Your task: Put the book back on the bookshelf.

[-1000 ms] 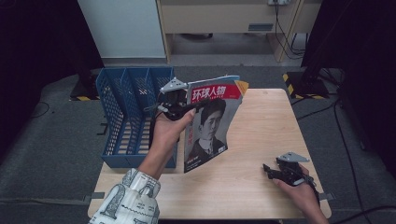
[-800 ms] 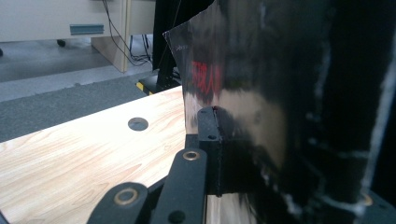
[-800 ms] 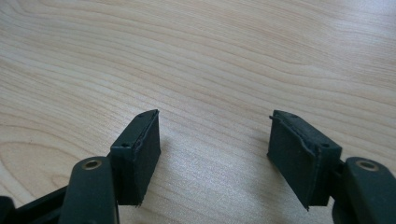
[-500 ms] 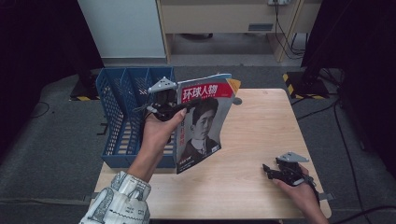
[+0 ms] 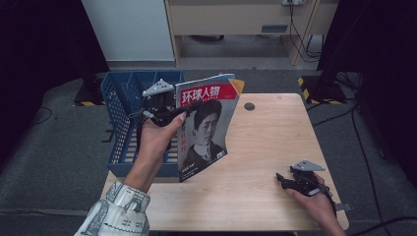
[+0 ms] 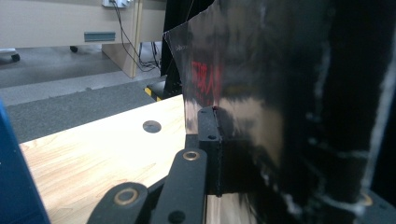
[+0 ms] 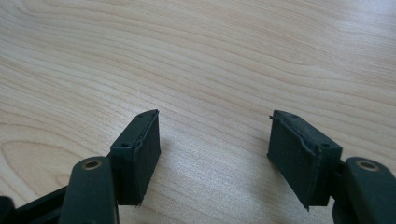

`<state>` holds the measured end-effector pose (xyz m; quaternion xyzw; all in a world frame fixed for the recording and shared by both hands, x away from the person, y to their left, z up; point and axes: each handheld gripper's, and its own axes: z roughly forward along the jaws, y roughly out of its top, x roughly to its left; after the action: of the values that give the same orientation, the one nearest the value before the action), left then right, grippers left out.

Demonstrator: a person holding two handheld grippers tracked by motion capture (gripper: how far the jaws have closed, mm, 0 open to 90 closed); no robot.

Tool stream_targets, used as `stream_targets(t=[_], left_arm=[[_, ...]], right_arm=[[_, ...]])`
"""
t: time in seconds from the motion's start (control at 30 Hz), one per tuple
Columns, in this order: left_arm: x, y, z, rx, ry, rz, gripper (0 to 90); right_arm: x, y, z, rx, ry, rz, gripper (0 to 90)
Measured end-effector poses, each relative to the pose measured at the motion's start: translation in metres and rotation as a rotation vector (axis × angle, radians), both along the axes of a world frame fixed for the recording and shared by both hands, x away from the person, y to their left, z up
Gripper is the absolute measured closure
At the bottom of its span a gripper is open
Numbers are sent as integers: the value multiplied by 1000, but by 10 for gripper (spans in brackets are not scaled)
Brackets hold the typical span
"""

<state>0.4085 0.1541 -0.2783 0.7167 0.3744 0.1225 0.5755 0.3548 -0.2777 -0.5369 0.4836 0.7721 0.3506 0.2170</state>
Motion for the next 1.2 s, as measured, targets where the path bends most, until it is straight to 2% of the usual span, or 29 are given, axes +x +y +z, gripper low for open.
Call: stream_targets(t=[0.83,1.2], left_arm=[[-10,31,17,-12,-27,52,866],[-18,53,22,-9,-32,89,866]], right_arm=[[0,2,0,1,1,8,341],[0,2,0,0,0,10,341]])
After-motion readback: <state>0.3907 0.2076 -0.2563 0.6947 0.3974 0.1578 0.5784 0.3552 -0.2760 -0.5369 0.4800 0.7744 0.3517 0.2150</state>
